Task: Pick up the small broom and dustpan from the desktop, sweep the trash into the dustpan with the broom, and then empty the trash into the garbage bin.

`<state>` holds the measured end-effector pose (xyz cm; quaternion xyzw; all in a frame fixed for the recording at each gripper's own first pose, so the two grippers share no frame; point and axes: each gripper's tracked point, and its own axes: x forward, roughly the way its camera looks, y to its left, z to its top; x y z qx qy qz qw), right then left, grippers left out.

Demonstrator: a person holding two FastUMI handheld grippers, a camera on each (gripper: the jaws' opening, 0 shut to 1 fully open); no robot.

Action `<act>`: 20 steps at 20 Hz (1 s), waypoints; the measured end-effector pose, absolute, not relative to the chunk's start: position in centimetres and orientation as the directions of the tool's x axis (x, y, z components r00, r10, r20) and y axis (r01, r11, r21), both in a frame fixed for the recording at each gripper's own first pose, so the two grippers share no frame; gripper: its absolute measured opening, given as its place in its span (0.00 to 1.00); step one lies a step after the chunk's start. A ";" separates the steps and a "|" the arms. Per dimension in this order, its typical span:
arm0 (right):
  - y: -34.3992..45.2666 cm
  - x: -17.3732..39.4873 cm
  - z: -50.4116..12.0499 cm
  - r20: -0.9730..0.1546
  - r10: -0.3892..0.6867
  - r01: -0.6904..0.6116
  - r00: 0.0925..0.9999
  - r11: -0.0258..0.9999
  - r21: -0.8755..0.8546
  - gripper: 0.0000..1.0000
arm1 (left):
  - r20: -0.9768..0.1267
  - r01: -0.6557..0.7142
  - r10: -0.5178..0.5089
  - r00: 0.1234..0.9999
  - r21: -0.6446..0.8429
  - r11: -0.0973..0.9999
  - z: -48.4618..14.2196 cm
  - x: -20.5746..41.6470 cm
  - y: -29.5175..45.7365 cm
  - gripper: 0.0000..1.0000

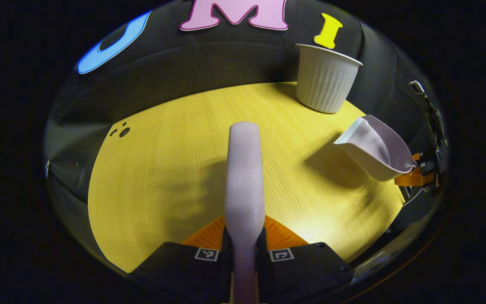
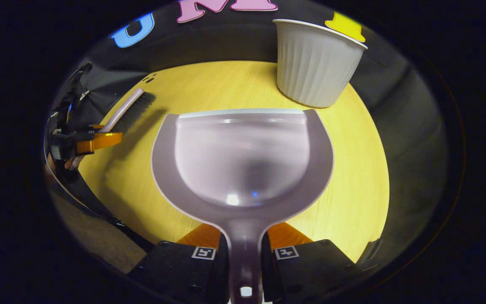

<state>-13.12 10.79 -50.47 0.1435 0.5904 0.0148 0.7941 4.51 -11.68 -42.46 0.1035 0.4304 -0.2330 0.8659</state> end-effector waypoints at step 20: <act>12.5 -11.3 -51.2 -0.934 0.234 0.142 0.270 0.950 0.279 0.43 | -0.815 0.489 -0.204 0.542 0.109 0.866 -44.7 6.2 -7.9 0.40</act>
